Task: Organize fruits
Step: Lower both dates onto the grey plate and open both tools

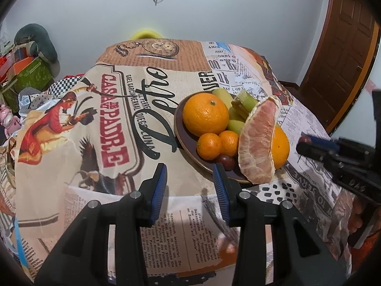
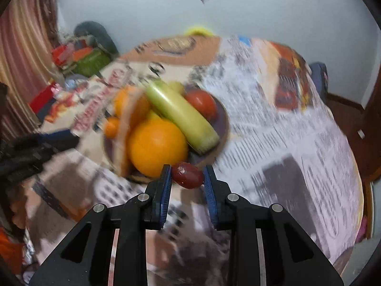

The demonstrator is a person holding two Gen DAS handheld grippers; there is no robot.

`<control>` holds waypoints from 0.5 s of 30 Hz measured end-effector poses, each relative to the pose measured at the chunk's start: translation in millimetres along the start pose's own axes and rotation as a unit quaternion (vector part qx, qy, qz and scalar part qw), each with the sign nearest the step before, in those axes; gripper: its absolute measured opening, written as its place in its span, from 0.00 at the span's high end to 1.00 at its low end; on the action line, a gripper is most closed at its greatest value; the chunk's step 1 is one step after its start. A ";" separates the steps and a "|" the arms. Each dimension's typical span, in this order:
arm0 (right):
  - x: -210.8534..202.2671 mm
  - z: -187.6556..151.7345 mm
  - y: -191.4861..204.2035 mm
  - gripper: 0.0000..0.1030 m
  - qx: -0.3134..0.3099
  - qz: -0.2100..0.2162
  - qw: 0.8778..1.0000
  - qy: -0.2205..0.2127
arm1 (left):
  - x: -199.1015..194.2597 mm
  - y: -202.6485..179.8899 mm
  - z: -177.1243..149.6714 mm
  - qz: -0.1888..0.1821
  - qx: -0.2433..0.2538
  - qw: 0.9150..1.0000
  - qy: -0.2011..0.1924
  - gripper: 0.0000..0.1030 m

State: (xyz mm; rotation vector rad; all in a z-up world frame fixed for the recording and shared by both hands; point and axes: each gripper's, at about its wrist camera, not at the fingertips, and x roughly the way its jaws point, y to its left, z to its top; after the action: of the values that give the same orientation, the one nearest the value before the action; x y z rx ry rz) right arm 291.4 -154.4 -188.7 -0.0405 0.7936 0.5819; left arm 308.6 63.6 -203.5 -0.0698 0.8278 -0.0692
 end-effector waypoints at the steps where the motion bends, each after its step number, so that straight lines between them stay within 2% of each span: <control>1: -1.9 5.4 6.8 0.76 -0.006 0.006 1.000 -0.007 | -1.2 1.5 0.9 0.000 -0.001 1.000 -0.002 0.61; 7: 6.0 38.4 44.9 0.76 -0.045 0.026 0.998 -0.031 | -6.7 15.4 22.1 0.006 0.003 1.000 -0.023 0.61; 15: 45.1 61.1 67.7 0.76 -0.080 0.010 0.997 -0.016 | 4.4 34.4 45.3 -0.003 -0.007 1.000 -0.029 0.59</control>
State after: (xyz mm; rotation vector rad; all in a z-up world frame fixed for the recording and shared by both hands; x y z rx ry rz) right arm 322.3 -60.7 -164.1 -0.1706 0.7163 0.6633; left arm 346.1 99.0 -179.3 -0.0868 0.7695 -0.0672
